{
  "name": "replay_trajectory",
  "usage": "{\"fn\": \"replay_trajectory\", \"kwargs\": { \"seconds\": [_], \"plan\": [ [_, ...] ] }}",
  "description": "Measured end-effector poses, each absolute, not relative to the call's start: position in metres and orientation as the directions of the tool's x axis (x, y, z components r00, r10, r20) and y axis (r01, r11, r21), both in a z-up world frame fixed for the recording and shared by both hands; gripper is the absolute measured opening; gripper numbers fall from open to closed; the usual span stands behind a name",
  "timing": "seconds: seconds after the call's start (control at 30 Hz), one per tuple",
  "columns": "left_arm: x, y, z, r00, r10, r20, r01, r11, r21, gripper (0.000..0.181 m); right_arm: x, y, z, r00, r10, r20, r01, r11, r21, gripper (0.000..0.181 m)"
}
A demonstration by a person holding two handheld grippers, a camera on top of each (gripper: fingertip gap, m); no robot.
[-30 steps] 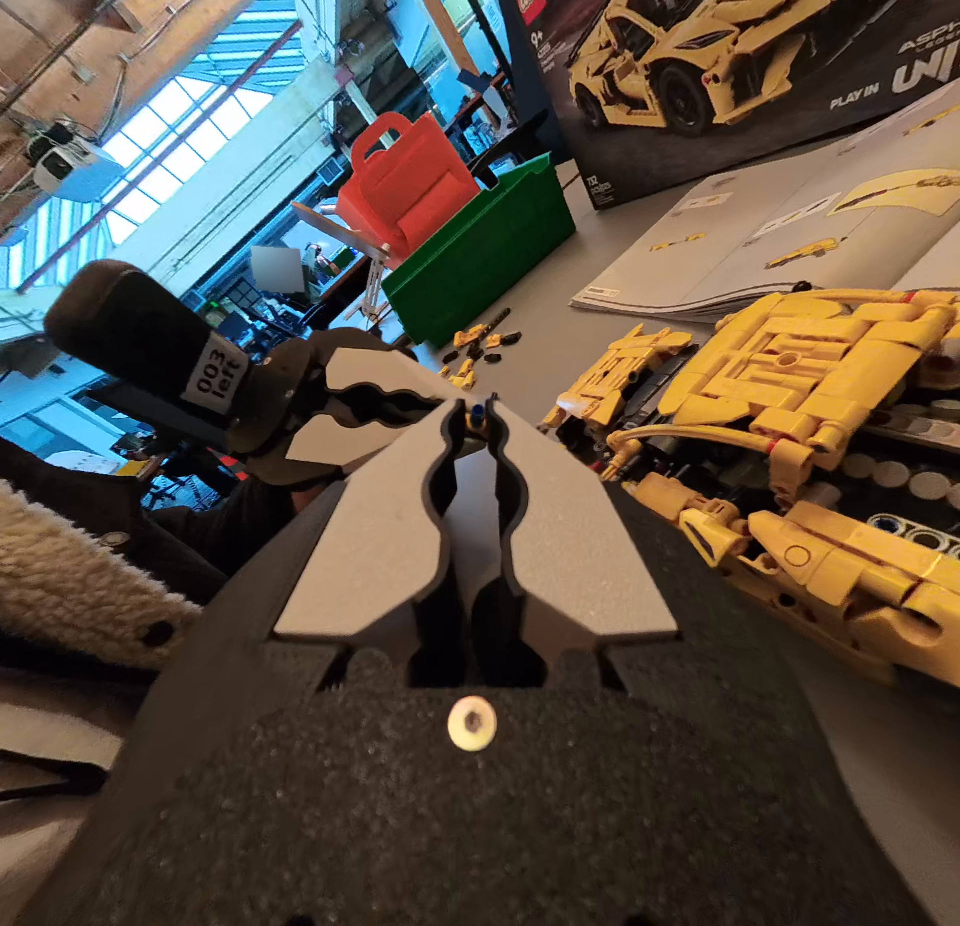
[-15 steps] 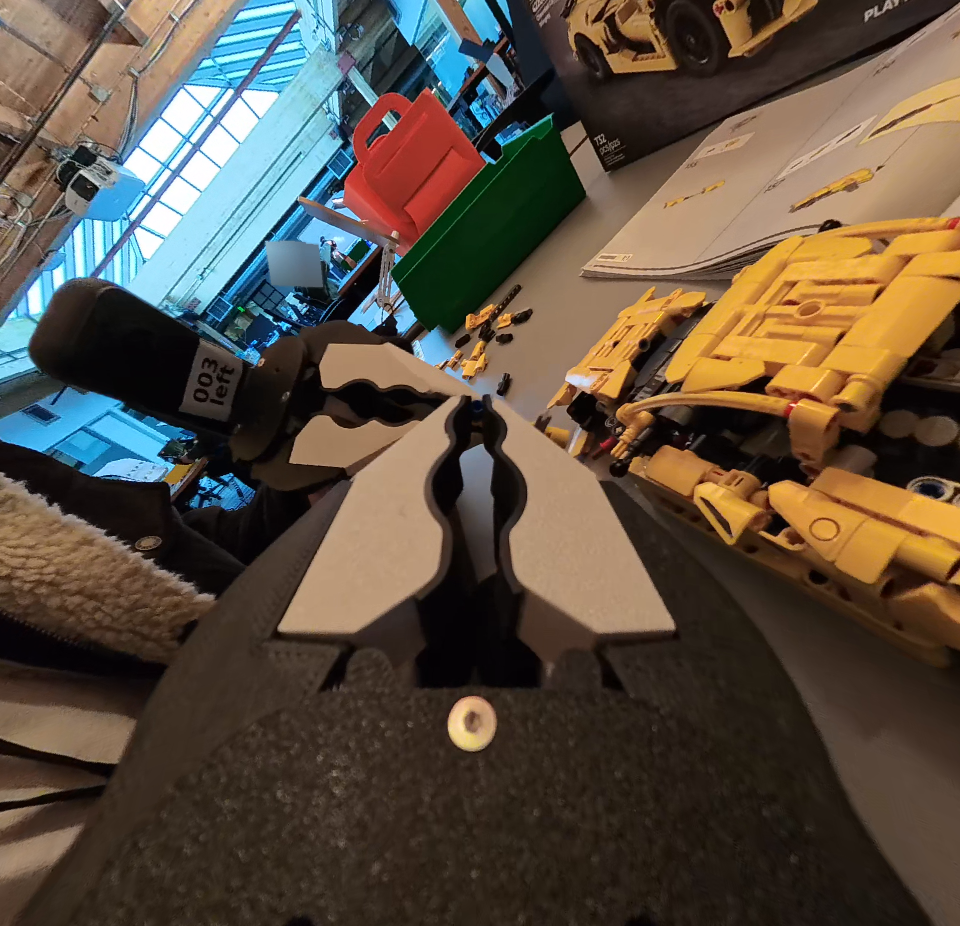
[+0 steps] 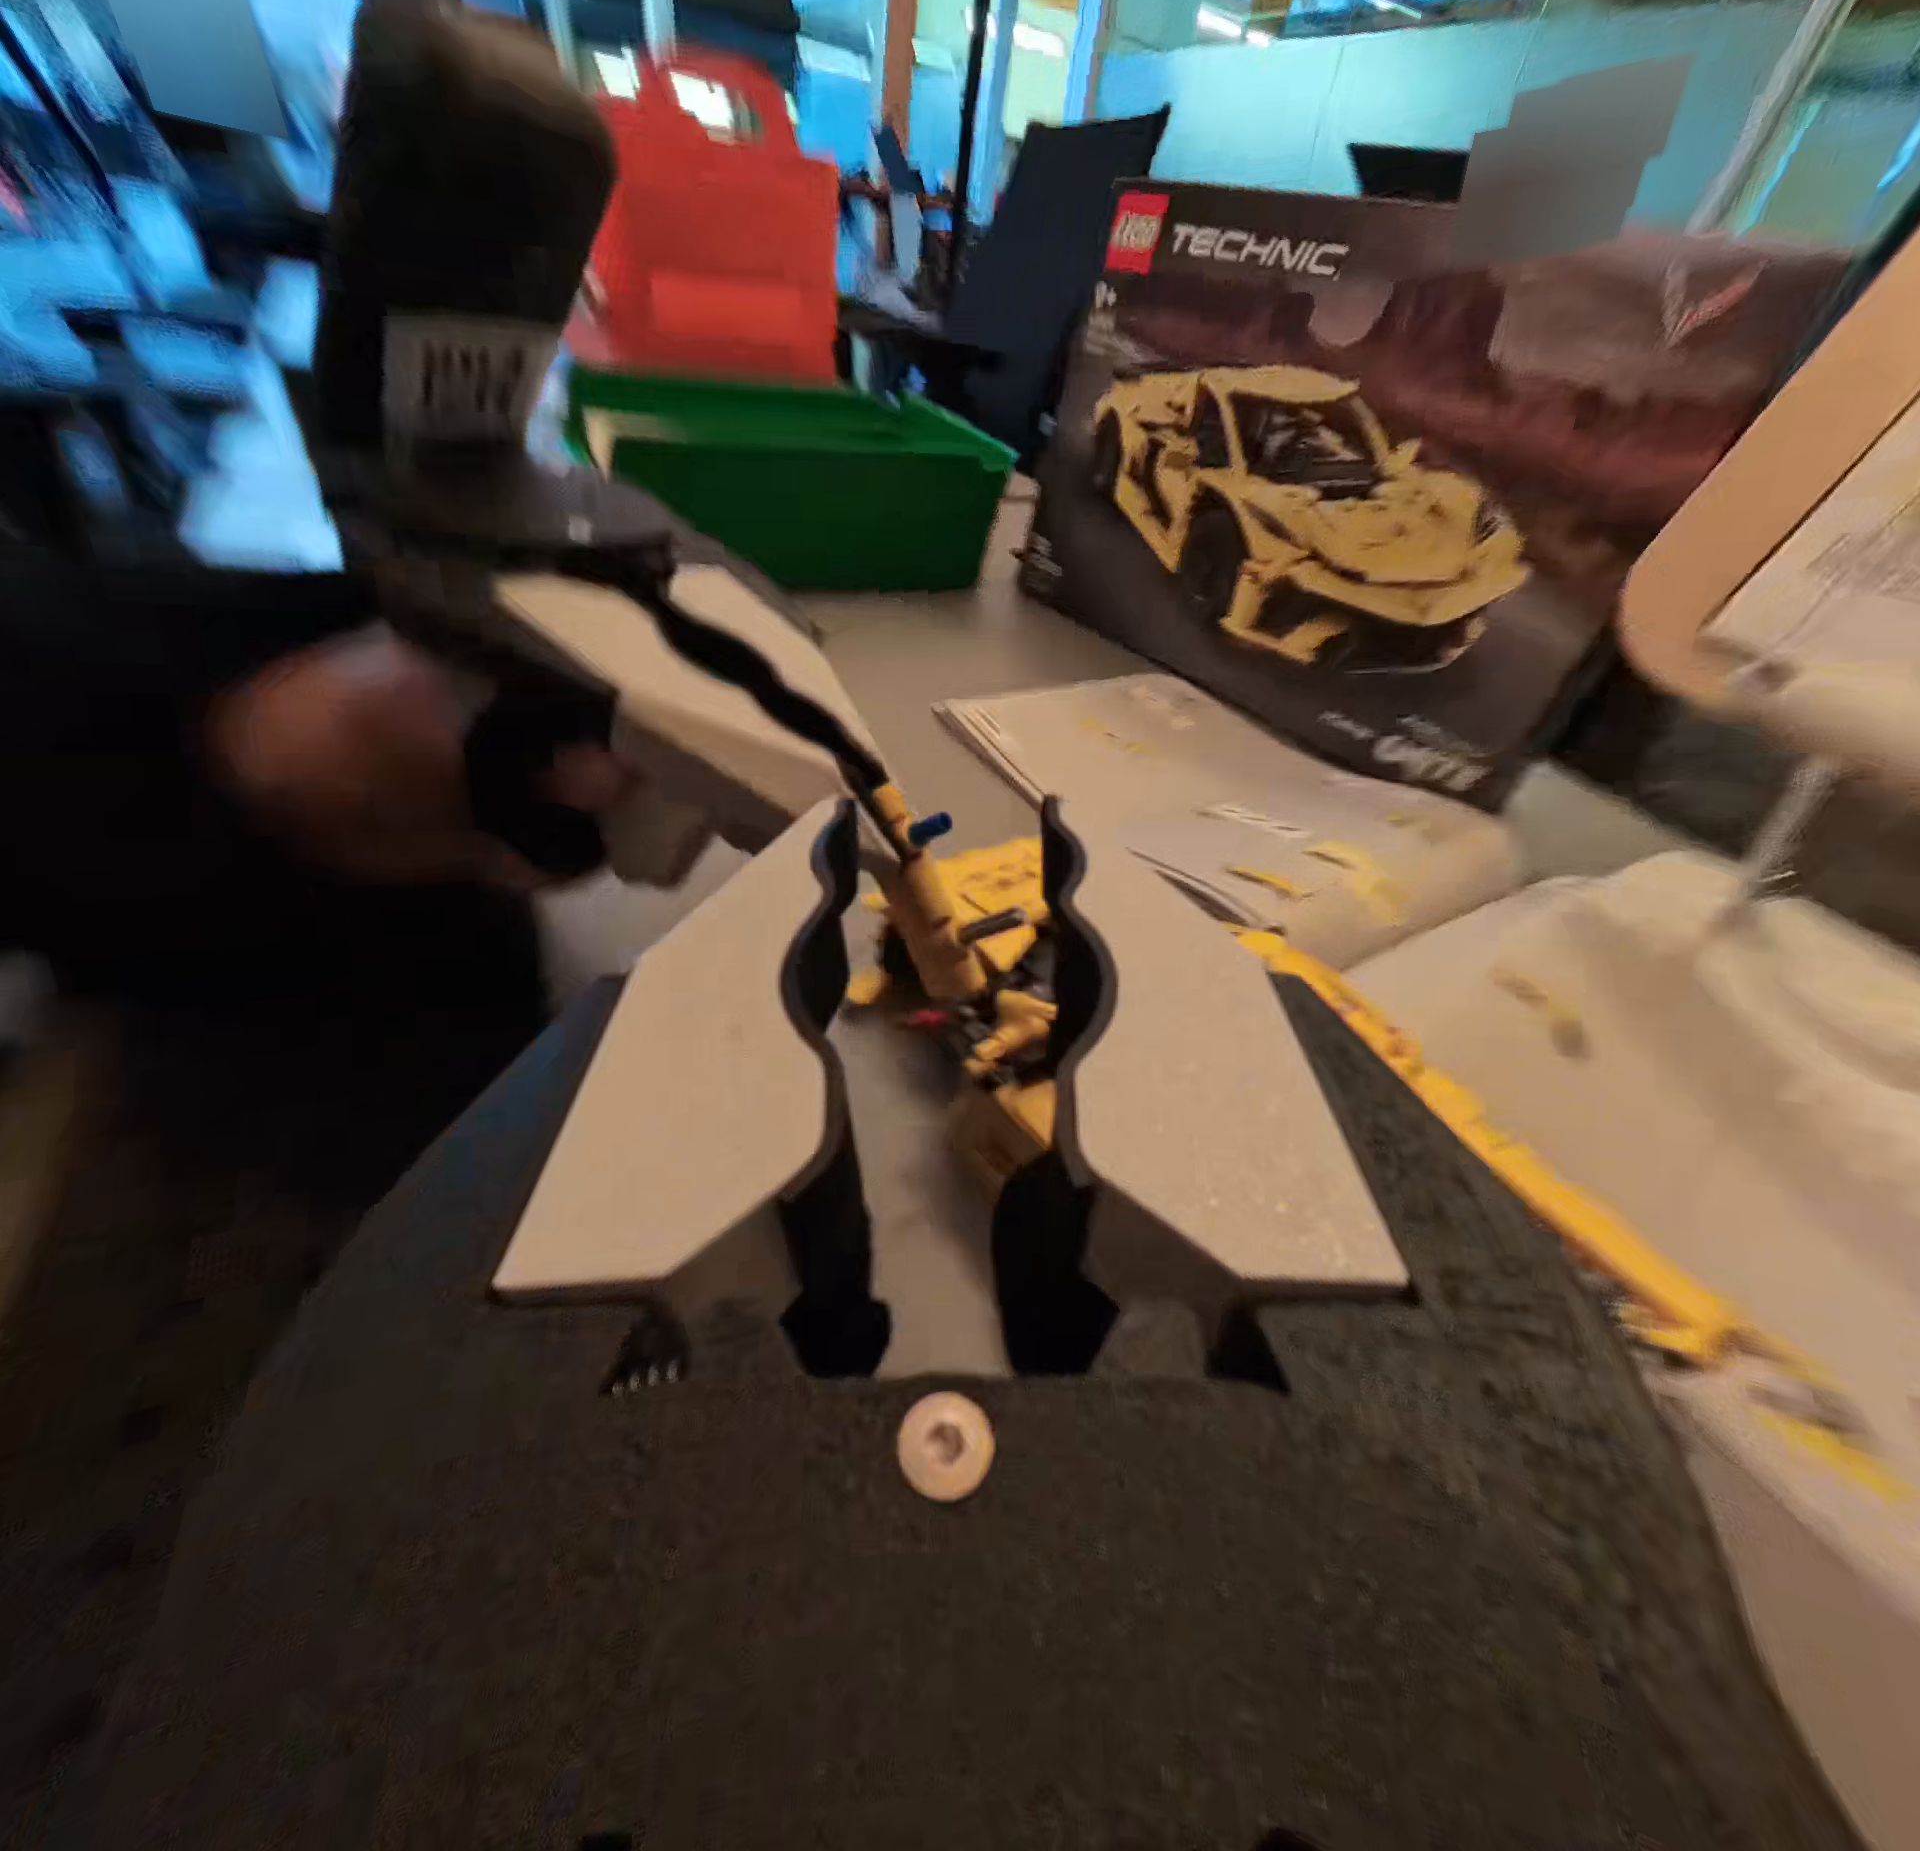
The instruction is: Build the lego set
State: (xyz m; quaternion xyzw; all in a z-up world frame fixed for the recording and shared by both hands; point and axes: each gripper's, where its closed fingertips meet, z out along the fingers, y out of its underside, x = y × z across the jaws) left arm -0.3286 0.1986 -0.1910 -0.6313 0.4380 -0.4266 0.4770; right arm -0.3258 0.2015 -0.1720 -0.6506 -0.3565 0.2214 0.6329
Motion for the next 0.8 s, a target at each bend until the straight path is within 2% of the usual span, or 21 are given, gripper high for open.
{"fn": "replay_trajectory", "kwargs": {
  "seconds": [0.07,0.2,0.43,0.6,0.8],
  "plan": [
    [-0.33,0.198,-0.188,0.205,-0.951,0.233,-0.094,-0.256,-0.962,0.006,-0.331,0.199,-0.186,0.644,0.688,0.333,0.364,0.108,-0.925,0.033],
    [-0.33,0.193,-0.187,0.104,-0.915,0.389,-0.056,-0.396,-0.917,0.006,-0.336,0.198,-0.195,0.604,0.654,0.455,0.484,0.152,-0.861,0.036],
    [-0.325,0.182,-0.192,0.012,-0.879,0.476,-0.094,-0.475,-0.875,0.006,-0.338,0.195,-0.195,0.569,0.639,0.517,0.524,0.203,-0.827,0.024],
    [-0.325,0.181,-0.196,0.007,-0.87,0.494,-0.11,-0.491,-0.864,0.006,-0.337,0.194,-0.199,0.531,0.625,0.572,0.591,0.21,-0.779,0.023],
    [-0.325,0.183,-0.196,0.019,-0.867,0.497,-0.108,-0.496,-0.861,0.006,-0.338,0.196,-0.2,0.546,0.654,0.524,0.565,0.175,-0.807,0.022]
  ]
}}
